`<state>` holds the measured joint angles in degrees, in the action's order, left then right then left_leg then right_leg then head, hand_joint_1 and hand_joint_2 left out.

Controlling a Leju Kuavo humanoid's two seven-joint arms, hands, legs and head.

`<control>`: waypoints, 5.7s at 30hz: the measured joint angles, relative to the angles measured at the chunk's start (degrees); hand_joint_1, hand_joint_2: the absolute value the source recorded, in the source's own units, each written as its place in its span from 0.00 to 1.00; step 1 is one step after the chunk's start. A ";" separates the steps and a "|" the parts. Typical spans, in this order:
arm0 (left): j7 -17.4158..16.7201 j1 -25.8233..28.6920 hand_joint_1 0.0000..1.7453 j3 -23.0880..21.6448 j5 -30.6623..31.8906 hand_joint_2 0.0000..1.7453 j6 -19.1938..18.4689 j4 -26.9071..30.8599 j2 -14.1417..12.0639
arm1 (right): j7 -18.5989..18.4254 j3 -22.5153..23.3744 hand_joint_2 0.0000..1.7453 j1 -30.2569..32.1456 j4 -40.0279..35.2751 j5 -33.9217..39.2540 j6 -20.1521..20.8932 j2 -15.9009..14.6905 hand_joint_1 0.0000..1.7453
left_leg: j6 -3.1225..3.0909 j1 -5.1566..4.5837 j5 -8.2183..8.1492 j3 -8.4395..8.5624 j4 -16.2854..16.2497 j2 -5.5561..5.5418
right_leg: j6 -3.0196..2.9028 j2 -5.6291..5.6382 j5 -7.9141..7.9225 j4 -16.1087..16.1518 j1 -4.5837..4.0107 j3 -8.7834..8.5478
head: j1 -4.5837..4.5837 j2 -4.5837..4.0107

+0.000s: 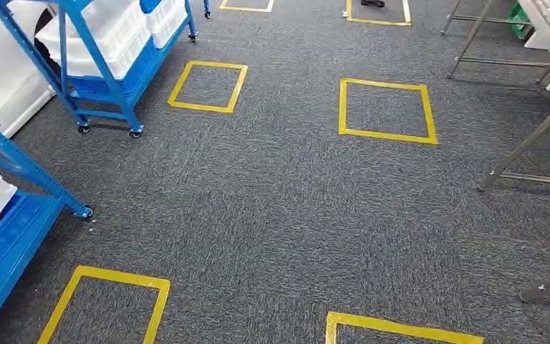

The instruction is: Take the parts from the cabinet and place them on the table.

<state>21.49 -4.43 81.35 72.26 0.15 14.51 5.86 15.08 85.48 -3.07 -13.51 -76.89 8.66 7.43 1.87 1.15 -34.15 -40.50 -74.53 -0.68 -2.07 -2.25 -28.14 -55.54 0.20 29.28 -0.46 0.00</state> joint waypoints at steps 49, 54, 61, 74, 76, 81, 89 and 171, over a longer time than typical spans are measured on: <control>1.88 0.45 0.00 -2.38 1.29 0.00 0.83 -0.46 -0.96 | -2.36 -1.01 0.00 -0.17 0.63 -0.63 0.33 0.53 0.00 | -3.11 -0.69 8.00 8.52 17.06 -1.97 | 2.82 2.08 -8.57 -19.15 0.32 8.49 | 0.66 0.00; 1.84 0.23 0.00 -2.49 1.29 0.00 0.81 -0.50 -0.70 | -2.40 -1.00 0.00 0.01 0.63 -0.63 0.20 0.33 0.00 | -2.35 -0.79 8.10 8.29 16.74 -5.37 | 1.33 6.59 -0.48 -2.29 0.11 1.47 | 0.61 0.00; 1.86 0.46 0.00 -2.49 1.07 0.00 1.27 -0.52 -0.74 | -2.43 -1.09 0.00 0.01 0.70 -0.70 0.07 0.55 0.00 | -0.36 -0.74 1.40 2.97 6.28 -0.36 | -0.15 1.77 0.31 -0.70 0.23 0.77 | -0.13 0.00; 1.86 0.92 0.00 -2.80 1.53 0.00 1.60 -0.52 -0.72 | -3.08 -1.12 0.00 -0.51 0.74 -0.76 -0.09 0.48 0.00 | -2.73 -0.46 7.56 9.66 17.42 1.74 | 2.58 -0.77 -2.66 -3.55 -0.01 0.62 | 0.37 0.00; 1.90 0.61 0.00 -2.84 1.55 0.00 1.60 -0.52 -0.72 | -3.08 -1.14 0.00 -0.34 0.74 -0.76 -0.09 0.50 0.00 | -3.29 -0.41 7.89 9.20 17.41 0.79 | 2.81 1.80 -7.53 -11.43 0.22 4.33 | 0.53 0.00; 1.90 0.84 0.00 -2.84 1.62 0.00 1.60 -0.54 -0.68 | -3.32 -1.14 0.00 -0.23 0.79 -0.81 -0.11 0.50 0.00 | -3.16 -0.44 8.11 9.10 17.23 -2.73 | 2.92 2.32 -4.81 -13.95 0.67 6.01 | 0.50 0.00; 1.90 1.15 0.00 -2.91 1.64 0.00 1.58 -0.55 -0.37 | -3.39 -1.16 0.00 -0.48 0.85 -0.81 -0.09 0.42 0.00 | -0.50 -0.31 8.15 7.86 16.45 -4.59 | 0.83 3.73 0.05 -1.92 1.06 1.13 | 0.43 0.00; 4.02 1.41 0.00 -3.37 1.44 0.00 0.68 -0.59 -0.11 | -4.06 -1.22 0.00 -0.03 1.01 0.28 0.07 0.13 0.00 | -4.41 -1.17 5.09 13.18 17.91 -0.60 | 3.59 2.55 -14.05 -19.60 0.53 6.60 | 0.26 0.00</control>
<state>25.51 -3.01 77.99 73.70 0.83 13.92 5.75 11.02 84.26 -3.10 -12.50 -76.61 8.72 7.56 -2.54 -0.02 -29.06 -27.32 -56.62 -1.28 1.51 0.30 -42.19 -75.14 0.73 35.89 -0.20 0.00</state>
